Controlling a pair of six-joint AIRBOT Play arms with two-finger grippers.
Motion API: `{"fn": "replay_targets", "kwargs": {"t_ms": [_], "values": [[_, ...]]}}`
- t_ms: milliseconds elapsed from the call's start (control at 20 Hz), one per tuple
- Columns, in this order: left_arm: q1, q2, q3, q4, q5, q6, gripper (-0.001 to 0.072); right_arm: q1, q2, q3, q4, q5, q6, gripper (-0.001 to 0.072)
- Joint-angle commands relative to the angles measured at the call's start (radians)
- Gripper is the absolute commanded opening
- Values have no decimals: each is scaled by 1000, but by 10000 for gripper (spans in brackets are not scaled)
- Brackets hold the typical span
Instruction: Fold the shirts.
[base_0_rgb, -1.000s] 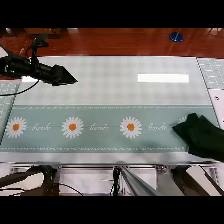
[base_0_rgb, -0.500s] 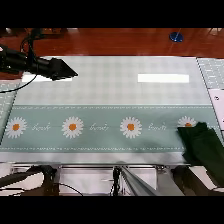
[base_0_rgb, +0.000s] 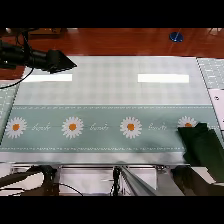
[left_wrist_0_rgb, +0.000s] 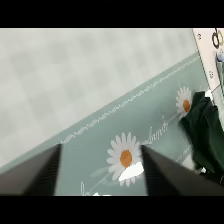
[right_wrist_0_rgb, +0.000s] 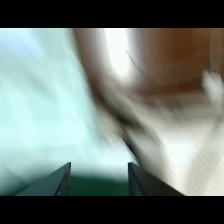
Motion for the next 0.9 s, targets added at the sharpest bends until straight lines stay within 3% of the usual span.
{"fn": "replay_targets", "kwargs": {"t_ms": [0,50,150,250,350,400,450,650,850], "values": [[-16,-1,2,1,117,7,647,200,-76,248,640,-424,-230,409],[-33,0,3,4,171,22,647,327,-147,368,715,-327,-354,409],[-101,0,3,81,280,12,640,605,-270,556,663,-75,-455,409],[-213,0,3,379,329,-180,585,870,-336,612,523,62,-392,409],[-319,0,3,741,249,-389,585,1094,-373,610,346,175,-352,410],[-360,-2,3,885,180,-466,585,1197,-394,608,265,215,-317,421],[-383,-3,3,956,124,-486,585,1277,-415,608,217,243,-291,436],[-389,-18,2,969,14,-486,590,1512,-515,608,186,416,-259,437],[-389,-23,2,970,48,-473,590,1608,-540,608,141,465,-259,437]]}}
